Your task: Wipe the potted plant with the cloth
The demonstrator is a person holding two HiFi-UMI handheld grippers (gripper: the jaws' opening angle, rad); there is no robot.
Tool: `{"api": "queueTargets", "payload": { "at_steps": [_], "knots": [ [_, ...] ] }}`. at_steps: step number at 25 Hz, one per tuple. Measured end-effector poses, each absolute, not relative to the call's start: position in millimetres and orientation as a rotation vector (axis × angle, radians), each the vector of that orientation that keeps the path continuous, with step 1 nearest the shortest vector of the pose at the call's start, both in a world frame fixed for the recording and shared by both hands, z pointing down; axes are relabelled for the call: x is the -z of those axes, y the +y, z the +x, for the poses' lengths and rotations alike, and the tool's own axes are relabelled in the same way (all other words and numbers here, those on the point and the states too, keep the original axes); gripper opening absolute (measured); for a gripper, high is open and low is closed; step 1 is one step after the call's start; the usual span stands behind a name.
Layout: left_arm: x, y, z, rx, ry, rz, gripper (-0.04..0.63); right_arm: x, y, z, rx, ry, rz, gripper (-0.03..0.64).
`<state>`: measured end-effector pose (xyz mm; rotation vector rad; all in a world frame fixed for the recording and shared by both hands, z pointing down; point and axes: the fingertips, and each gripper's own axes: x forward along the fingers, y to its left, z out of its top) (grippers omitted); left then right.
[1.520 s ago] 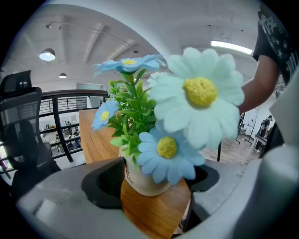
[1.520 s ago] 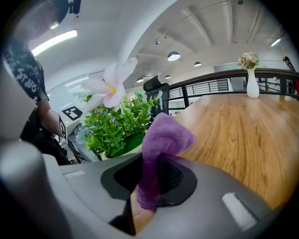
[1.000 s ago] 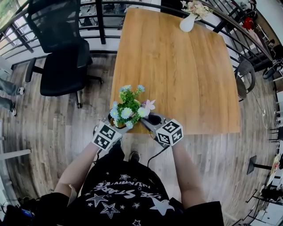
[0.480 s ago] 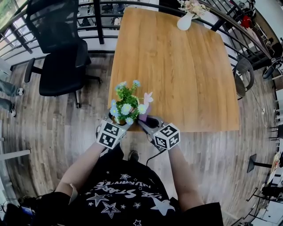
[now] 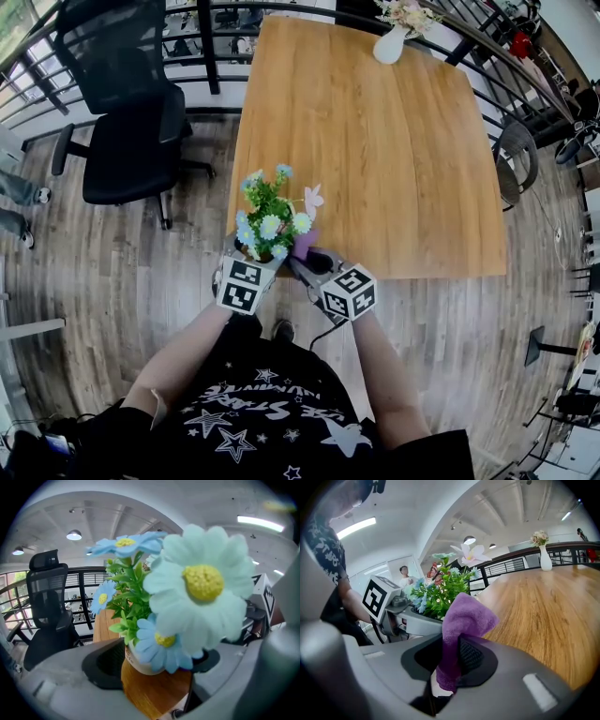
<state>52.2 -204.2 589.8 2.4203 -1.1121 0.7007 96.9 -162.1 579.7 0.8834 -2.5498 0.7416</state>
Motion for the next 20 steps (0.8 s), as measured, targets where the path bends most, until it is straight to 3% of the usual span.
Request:
{"api": "queueTargets", "payload": {
  "at_steps": [9, 20],
  "knots": [
    [-587, -188, 42, -0.771, -0.873, 2.644, 0.405, -579, -163, 101, -0.753, -2.533, 0.924, 0.08],
    [-584, -201, 26, -0.857, -0.398, 2.951, 0.535, -581, -166, 102, -0.759, -2.517, 0.914, 0.08]
  ]
}}
